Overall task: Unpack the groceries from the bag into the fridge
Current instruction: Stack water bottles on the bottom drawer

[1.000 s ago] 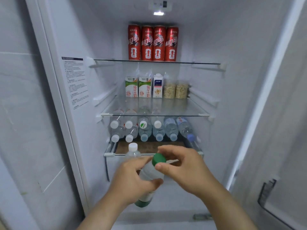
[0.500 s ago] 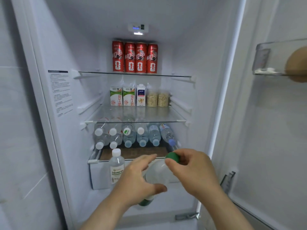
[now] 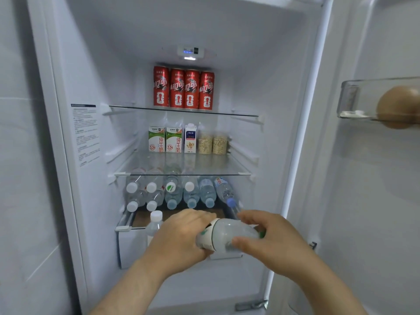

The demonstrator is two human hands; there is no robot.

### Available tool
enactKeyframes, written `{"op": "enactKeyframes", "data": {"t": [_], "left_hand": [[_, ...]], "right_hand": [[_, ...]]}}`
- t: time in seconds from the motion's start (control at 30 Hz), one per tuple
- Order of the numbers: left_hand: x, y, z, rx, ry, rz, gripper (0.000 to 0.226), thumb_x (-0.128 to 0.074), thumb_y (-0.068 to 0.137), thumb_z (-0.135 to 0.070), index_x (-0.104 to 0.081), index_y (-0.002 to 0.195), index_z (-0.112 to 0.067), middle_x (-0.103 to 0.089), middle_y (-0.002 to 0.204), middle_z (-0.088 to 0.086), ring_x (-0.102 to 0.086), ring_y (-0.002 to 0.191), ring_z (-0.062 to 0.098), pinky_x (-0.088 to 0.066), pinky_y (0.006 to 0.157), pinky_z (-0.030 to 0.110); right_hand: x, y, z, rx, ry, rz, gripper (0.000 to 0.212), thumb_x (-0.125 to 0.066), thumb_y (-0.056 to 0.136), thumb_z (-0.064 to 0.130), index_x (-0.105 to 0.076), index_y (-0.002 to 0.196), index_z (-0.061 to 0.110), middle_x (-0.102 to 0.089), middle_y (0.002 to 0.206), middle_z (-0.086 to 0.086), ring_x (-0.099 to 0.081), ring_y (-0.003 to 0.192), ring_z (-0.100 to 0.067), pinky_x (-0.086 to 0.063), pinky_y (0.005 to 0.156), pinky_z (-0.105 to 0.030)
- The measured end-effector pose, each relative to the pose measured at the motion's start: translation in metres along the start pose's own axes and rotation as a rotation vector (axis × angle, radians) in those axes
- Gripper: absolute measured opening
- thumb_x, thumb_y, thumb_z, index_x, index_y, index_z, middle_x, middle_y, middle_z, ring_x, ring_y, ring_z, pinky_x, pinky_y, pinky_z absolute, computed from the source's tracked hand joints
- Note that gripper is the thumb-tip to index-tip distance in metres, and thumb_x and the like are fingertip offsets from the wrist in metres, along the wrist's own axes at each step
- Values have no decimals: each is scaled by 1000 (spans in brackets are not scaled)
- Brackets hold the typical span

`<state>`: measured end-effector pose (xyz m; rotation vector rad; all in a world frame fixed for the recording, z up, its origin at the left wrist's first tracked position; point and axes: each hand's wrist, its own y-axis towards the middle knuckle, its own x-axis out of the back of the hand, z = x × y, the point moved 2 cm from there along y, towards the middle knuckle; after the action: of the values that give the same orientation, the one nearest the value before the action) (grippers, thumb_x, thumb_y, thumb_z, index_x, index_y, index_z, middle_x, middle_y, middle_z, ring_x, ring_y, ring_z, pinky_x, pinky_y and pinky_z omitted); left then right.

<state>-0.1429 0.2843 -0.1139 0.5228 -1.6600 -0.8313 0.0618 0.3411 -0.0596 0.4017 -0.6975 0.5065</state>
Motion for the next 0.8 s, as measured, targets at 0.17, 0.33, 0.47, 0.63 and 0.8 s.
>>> {"op": "enactKeyframes", "data": {"t": [0.17, 0.33, 0.47, 0.63, 0.8], "left_hand": [[-15, 12, 10, -163, -23, -12, 61, -81, 62, -27, -63, 120, -20, -67, 117, -7, -63, 104, 14, -53, 82, 36], [-31, 17, 31, -218, 29, -41, 64, -85, 62, -19, -65, 123, -17, -66, 125, -2, -60, 117, 18, -46, 102, 41], [-34, 24, 45, -104, 14, -70, 67, -90, 64, -28, -63, 124, -16, -65, 126, 0, -57, 119, 20, -46, 100, 39], [-10, -7, 76, 107, 47, -266, 33, -58, 84, -28, -71, 109, -11, -68, 112, 1, -56, 110, 18, -38, 103, 24], [-4, -64, 119, 433, 91, -289, 27, -48, 87, -24, -67, 100, -10, -64, 104, 3, -55, 98, 26, -42, 90, 35]], "right_hand": [[-7, 1, 7, -5, -181, 47, 42, -76, 70, 46, -60, 110, 48, -65, 88, 21, -61, 80, 1, -54, 74, -23], [-36, 6, 15, -56, -240, -38, 44, -70, 73, 50, -49, 111, 42, -61, 92, 17, -59, 84, -7, -47, 69, -24], [-59, 17, 8, -192, 24, -256, 33, -66, 76, 43, -57, 107, 41, -65, 85, 16, -60, 72, 1, -46, 59, -21], [-67, 42, -8, -233, 144, -356, 32, -70, 76, 36, -62, 107, 36, -66, 80, 15, -60, 68, 0, -41, 50, -21], [-83, 74, -22, -192, 212, -377, 42, -73, 79, 28, -60, 119, 32, -64, 89, 13, -58, 73, 2, -37, 46, -10]]}}
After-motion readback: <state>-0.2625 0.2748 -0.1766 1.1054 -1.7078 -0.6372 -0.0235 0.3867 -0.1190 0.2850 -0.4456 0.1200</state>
